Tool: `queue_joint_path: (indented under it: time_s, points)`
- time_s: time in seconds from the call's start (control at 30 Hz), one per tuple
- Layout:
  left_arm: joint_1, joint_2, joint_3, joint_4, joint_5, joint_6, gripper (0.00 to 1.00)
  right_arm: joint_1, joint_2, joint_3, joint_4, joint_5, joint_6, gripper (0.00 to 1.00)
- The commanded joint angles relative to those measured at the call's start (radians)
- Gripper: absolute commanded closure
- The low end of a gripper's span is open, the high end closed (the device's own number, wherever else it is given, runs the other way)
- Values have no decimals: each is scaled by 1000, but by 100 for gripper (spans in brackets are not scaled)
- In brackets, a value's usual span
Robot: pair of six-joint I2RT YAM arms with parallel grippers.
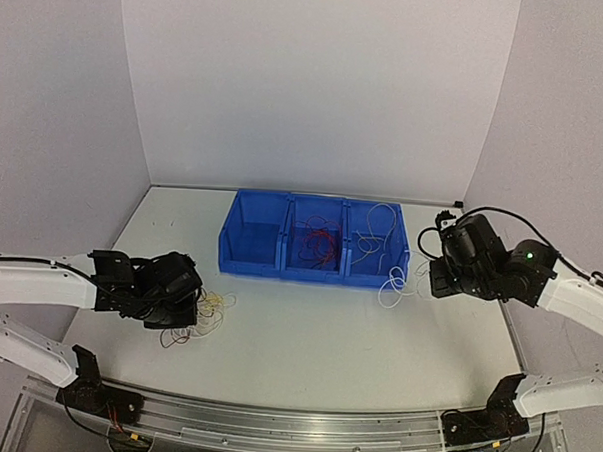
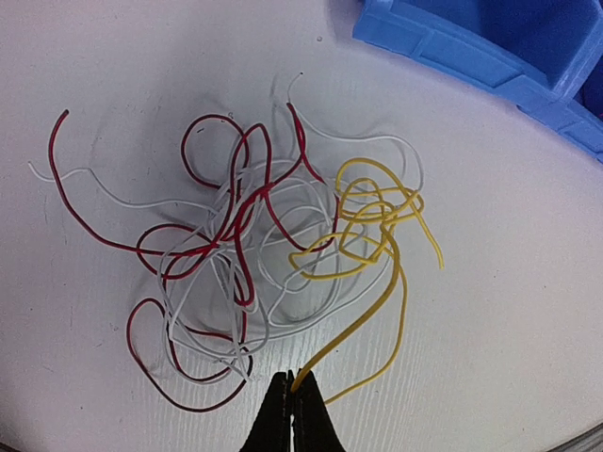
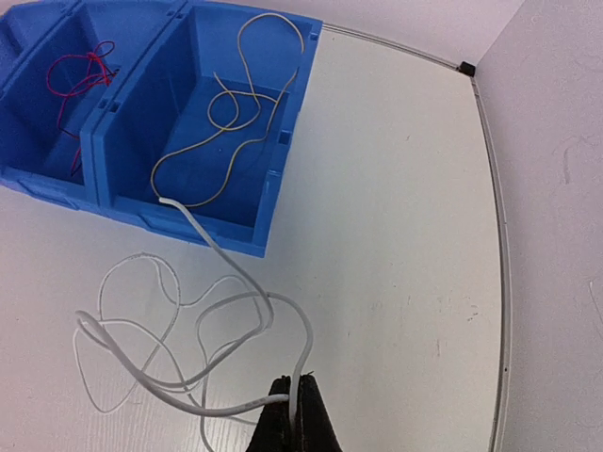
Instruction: Untangle the cables
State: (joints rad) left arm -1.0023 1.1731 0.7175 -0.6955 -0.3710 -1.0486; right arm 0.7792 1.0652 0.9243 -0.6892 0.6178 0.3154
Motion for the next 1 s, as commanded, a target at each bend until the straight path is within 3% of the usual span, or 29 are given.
queue_joint_path:
  time_s: [0.0,0.2,0.47,0.73,0.97]
  points:
    - [4,-54,-9,67,13,81,100,-1,1,72,-20,-127,-54,100]
    - [4,-80,-27,156,67,143,100,-1,80,193,4,-233,-123,100]
    - [3,-97,-43,247,141,210,100,12,319,378,171,-593,-145,100]
    - [2,-90,-47,280,172,238,100,80,669,706,289,-534,-205,100]
    - [3,-98,-78,320,198,237,100,91,961,979,388,-366,-274,100]
